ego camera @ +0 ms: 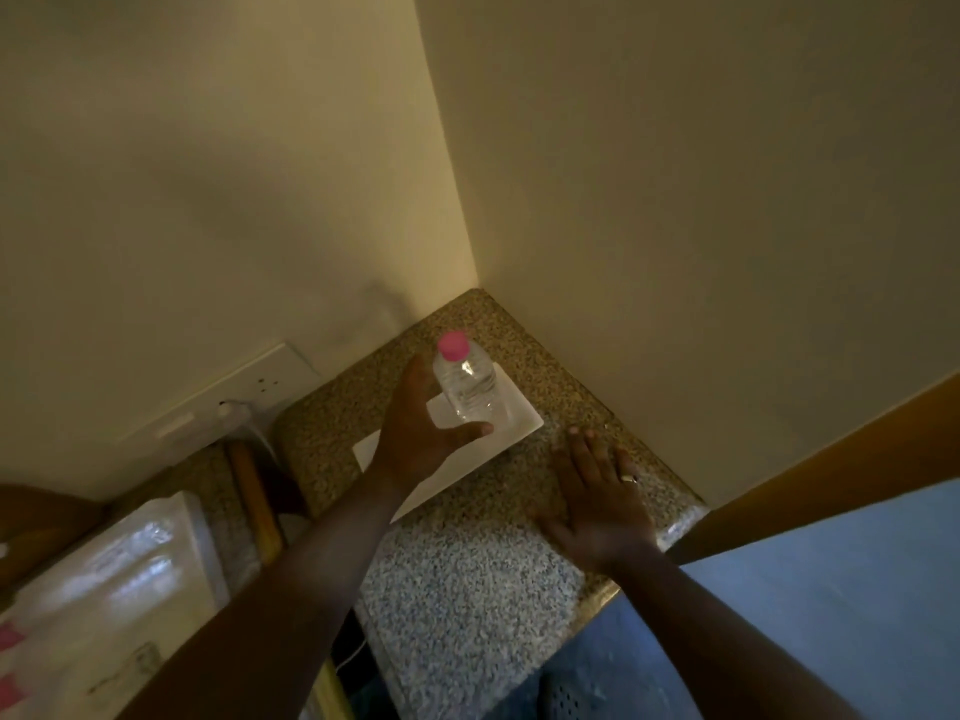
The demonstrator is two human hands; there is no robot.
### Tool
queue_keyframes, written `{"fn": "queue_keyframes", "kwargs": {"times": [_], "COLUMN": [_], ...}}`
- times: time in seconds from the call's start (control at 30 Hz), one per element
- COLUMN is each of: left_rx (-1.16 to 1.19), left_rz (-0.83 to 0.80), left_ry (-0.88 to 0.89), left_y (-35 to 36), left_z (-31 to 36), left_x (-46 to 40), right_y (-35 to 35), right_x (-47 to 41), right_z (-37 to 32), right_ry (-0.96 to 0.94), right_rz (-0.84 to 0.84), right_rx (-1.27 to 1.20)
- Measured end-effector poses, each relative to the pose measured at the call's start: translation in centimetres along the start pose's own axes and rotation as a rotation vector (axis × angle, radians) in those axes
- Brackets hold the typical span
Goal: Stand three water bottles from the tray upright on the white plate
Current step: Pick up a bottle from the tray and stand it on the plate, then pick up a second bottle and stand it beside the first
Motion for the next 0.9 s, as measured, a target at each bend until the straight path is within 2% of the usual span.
{"fn": "queue_keyframes", "kwargs": {"times": [0.17,0.3,0.47,0.6,0.63,0.9], "left_rx": [-0.244,-0.384,-0.561,-0.637,-0.639,-0.767], "left_rz": [0.001,-0.015,0.046,0.159,0.188,0.105], "left_ry": [-0.2,-0.09,-0.154,-0.201,-0.237,-0.19], "left_y": [-3.7,-8.2,-15.4,-20.0,-22.3,-23.9], "left_z": [-4.0,-5.9,-10.1,-12.5,-13.7,-15.8], "left_x": [4.4,9.3,17.7,23.0,25.4,29.6], "right_y": [-0.8,-0.4,2.1,3.0,3.2,4.3], "right_x": [0.2,1.1,4.6,5.9,6.1,6.2], "right_z": [-0.5,-3.2,-11.3,-14.2,-16.6,-18.7], "right_ry": [-0.029,-0.054,-0.171,-0.207,-0.246,-0.217], "right_rz": [-0.017,-0.045,-0.099,-0.121,-0.119,-0.11], "right_rx": [0.039,0.053,0.065,0.08,0.092,0.155]}}
Point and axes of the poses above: each hand's wrist, its own x-axis away from the middle knuckle, its own y-axis out of the palm, z = x × y, the point moved 4 cm from there along -x, towards the middle knuckle, and after that the axes turned 7 degrees about y, right-handed, at the moved point
